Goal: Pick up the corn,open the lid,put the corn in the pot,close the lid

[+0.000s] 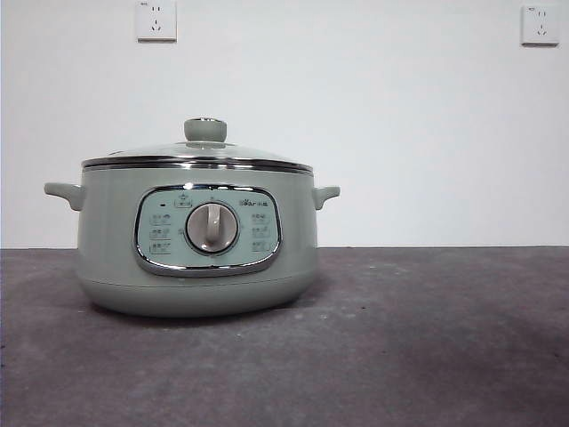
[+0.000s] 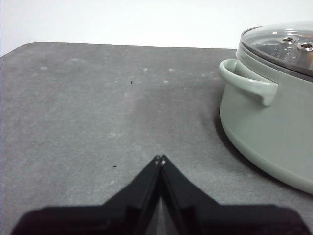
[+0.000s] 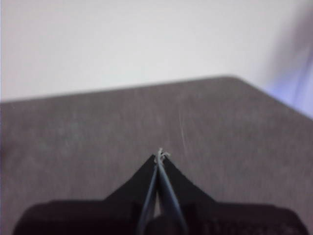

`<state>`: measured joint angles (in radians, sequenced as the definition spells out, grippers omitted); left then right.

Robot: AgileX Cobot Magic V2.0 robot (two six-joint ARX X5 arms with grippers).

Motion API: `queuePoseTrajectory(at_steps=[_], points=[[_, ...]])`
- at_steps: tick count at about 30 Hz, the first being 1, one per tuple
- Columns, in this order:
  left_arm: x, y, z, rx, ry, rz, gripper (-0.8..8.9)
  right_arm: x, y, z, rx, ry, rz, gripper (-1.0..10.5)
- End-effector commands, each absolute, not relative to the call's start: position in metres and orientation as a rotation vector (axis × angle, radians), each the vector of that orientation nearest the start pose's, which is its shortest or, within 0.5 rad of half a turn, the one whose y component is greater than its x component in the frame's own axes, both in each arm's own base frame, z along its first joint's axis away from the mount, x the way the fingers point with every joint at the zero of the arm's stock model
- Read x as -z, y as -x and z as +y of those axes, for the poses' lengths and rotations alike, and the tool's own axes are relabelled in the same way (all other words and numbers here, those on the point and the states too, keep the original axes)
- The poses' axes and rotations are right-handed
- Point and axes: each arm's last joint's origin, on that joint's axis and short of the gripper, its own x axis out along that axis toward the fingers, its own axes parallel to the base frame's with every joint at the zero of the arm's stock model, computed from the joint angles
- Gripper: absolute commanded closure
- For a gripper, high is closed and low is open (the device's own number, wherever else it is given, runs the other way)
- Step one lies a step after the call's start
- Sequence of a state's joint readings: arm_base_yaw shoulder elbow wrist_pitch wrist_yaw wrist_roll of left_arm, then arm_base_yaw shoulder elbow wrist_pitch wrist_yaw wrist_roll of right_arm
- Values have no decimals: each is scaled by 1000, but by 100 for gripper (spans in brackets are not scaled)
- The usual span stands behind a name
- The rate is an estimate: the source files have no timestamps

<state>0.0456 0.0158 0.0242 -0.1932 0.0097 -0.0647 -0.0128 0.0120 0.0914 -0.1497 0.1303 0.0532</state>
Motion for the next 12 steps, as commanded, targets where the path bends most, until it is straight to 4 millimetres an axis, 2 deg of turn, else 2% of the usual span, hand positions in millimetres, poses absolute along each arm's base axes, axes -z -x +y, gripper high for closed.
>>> queuePoseTrajectory(at_steps=[1, 4, 12], points=[[-149, -96, 5, -49, 75, 186, 817, -161, -95, -5, 146, -46, 102, 946], [-149, -96, 5, -48, 75, 187, 817, -150, -96, -5, 148, -33, 172, 946], [-149, -96, 5, -49, 75, 191, 817, -151, -96, -5, 140, -43, 168, 946]])
